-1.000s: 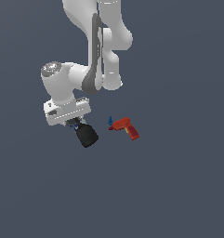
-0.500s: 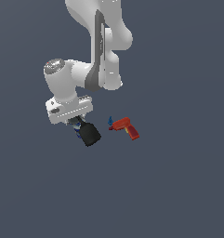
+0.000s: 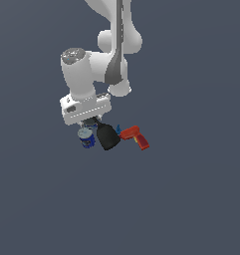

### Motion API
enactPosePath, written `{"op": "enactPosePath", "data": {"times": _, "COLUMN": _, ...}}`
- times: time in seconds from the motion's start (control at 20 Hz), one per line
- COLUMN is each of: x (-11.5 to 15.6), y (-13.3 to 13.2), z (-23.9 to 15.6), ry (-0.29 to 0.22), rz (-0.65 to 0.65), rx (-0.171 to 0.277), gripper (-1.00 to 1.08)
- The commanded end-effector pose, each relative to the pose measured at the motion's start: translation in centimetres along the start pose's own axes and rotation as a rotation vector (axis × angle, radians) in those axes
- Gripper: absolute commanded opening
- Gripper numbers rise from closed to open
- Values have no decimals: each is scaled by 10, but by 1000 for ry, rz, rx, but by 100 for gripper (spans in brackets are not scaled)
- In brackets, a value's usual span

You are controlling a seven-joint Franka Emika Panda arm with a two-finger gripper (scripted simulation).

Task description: Pick up a designated object from a clutter of objects.

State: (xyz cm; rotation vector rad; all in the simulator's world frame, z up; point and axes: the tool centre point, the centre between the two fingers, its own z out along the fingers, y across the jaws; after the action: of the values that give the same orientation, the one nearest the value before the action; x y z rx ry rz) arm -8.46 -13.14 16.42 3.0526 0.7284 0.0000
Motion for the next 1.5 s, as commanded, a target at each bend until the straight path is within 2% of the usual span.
{"op": "enactPosePath", "data": {"times": 0.0, "x": 6, "y": -19, "z": -16, "ry": 1, "rz": 0, "rx": -4, "gripper": -100}}
{"op": "enactPosePath", "data": {"times": 1.2, "x": 80, "y": -245, "z": -195, "ry": -1, "rz": -4, "rx": -1, "gripper": -100}}
{"op": "enactPosePath", "data": {"times": 1.45, "x": 95, "y": -284, "z": -226, "ry": -1, "rz": -4, "rx": 1, "gripper": -100}}
